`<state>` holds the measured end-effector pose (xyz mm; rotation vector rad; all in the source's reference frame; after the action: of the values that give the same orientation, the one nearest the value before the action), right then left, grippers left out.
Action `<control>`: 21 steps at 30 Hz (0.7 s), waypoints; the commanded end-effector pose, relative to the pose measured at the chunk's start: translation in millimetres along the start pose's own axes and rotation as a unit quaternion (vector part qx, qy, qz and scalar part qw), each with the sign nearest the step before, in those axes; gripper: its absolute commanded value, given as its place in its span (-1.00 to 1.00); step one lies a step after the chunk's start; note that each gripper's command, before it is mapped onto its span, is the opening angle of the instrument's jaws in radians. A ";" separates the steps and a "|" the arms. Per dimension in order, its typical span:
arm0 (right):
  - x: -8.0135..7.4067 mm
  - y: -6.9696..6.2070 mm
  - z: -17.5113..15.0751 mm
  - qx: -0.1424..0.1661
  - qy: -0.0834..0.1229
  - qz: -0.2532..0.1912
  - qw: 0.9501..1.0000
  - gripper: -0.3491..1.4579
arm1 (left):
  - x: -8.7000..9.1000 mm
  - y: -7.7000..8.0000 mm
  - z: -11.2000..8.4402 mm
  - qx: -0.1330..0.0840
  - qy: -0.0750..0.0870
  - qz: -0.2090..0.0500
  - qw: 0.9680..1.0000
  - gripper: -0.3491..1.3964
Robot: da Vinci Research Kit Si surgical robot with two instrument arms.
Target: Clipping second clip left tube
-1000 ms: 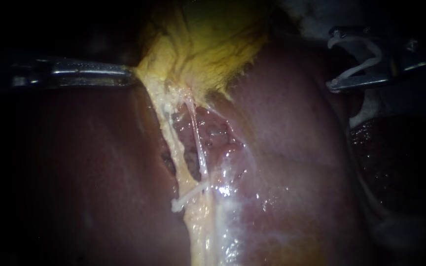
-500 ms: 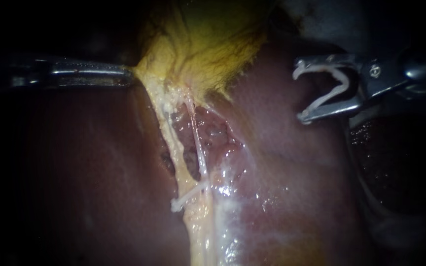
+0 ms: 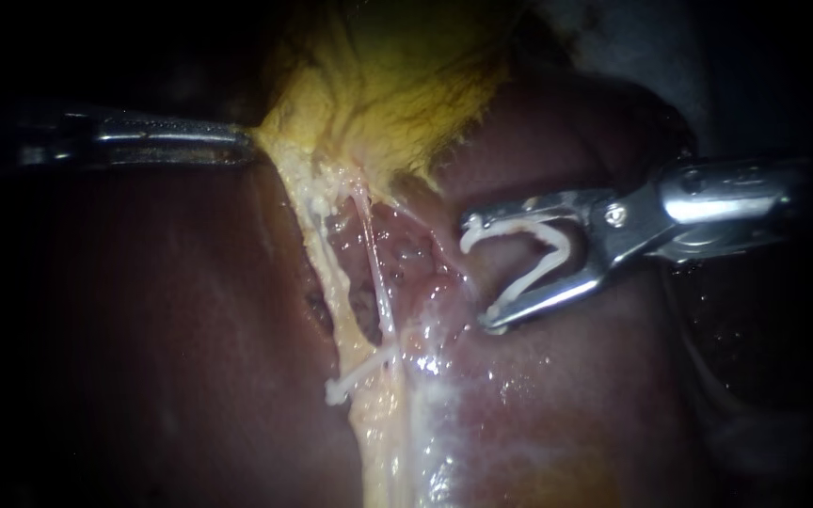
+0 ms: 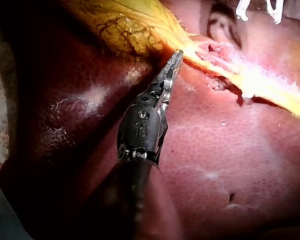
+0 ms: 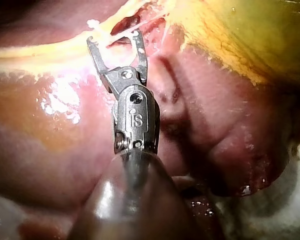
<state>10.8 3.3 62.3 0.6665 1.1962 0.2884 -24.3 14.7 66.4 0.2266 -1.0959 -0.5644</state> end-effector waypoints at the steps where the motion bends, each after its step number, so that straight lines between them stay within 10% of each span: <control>1: -0.3 0.1 0.7 0.008 -0.001 0.004 1.000 0.03 | 0.0 0.0 0.0 0.000 0.000 0.000 1.000 -1.00; 21: -6.1 1.8 9.0 0.045 -0.021 0.039 0.998 0.03 | -0.3 -0.1 -0.1 0.000 0.000 0.002 1.000 -1.00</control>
<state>17.2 -1.6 70.2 0.7962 1.1487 0.2869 -24.4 14.8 66.1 0.2244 -1.0954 -0.5621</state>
